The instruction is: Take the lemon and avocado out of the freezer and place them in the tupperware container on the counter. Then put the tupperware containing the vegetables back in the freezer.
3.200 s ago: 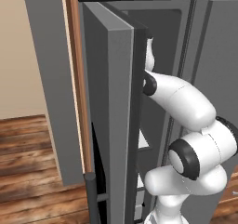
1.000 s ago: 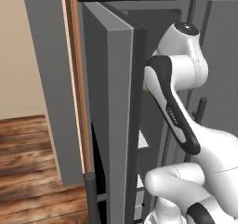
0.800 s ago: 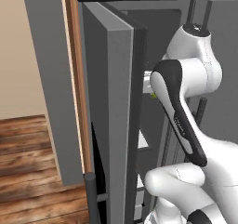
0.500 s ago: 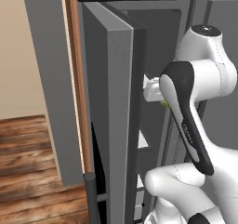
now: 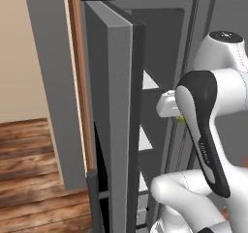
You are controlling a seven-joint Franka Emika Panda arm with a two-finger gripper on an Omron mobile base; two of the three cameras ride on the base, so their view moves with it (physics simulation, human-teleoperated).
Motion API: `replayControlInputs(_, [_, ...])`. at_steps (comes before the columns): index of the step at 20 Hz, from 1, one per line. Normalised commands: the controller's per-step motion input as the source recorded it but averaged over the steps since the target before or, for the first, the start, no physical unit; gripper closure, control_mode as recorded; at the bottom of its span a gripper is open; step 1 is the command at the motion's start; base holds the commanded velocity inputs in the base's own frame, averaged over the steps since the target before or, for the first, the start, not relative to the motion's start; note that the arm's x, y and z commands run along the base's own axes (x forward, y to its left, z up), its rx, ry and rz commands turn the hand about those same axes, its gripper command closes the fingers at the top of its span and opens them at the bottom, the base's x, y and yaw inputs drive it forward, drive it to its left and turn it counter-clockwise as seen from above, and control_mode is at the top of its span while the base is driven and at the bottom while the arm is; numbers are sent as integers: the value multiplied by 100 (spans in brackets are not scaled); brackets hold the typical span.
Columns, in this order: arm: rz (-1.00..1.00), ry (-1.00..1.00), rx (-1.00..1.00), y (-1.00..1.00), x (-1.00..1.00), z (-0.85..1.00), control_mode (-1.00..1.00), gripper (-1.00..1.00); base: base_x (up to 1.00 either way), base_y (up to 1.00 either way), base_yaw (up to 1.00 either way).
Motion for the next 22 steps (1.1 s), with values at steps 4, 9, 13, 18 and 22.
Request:
replayControlInputs(4, [0,0,0,0,0,0,100,100,-92,-46,0])
replayControlInputs(9, [0,0,0,0,0,0,100,100,4,-96,3])
replayControlInputs(13, [0,0,0,0,0,0,100,100,33,-92,41])
replayControlInputs(18, [0,0,0,0,0,0,100,100,4,-33,77])
replayControlInputs(22, [0,0,0,0,0,0,100,100,-17,-2,94])
